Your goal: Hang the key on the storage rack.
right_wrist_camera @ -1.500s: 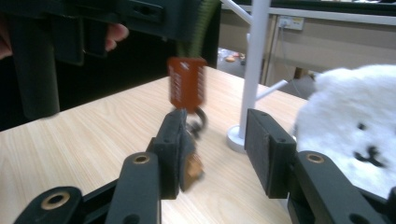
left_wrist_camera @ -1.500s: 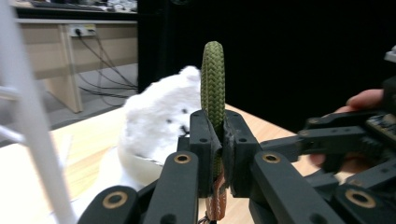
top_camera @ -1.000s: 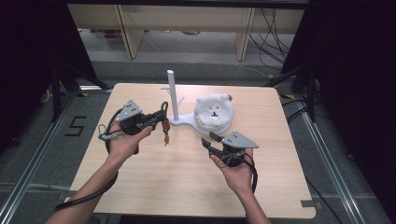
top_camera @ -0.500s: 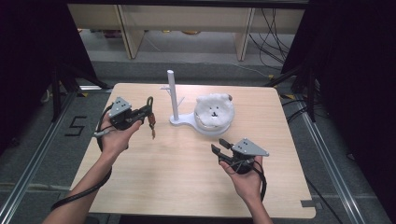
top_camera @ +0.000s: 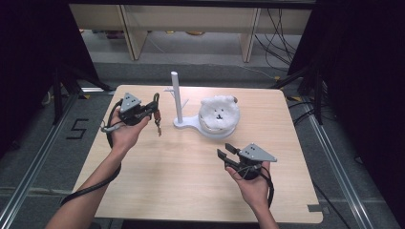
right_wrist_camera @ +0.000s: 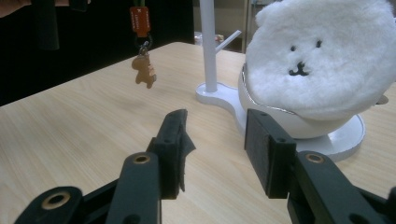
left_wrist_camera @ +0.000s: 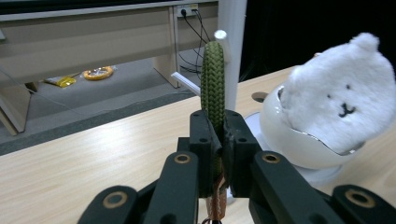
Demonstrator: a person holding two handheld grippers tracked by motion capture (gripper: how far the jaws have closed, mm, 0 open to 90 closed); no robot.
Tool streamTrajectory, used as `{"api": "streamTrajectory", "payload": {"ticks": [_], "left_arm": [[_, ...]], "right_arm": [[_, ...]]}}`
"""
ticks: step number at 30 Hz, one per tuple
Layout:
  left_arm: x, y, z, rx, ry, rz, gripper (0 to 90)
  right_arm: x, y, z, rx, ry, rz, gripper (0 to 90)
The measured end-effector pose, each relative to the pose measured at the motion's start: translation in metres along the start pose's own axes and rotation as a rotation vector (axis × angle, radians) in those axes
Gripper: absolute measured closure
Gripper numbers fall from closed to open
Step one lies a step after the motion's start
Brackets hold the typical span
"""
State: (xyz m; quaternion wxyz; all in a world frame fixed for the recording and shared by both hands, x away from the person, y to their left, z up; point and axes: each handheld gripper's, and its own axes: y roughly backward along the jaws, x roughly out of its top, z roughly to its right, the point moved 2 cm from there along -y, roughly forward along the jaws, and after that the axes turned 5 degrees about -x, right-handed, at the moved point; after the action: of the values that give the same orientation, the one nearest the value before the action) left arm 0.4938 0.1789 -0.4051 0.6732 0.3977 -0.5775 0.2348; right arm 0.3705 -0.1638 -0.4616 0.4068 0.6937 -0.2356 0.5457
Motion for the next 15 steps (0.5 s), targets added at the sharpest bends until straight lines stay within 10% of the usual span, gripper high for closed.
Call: {"api": "streamTrajectory", "payload": {"ticks": [15], "left_arm": [[0.011,-0.022,0.001,0.021,-0.004,-0.004,83.2]], "right_arm": [[-0.002,0.002,0.003,0.002,0.002,0.000,59.7]]}}
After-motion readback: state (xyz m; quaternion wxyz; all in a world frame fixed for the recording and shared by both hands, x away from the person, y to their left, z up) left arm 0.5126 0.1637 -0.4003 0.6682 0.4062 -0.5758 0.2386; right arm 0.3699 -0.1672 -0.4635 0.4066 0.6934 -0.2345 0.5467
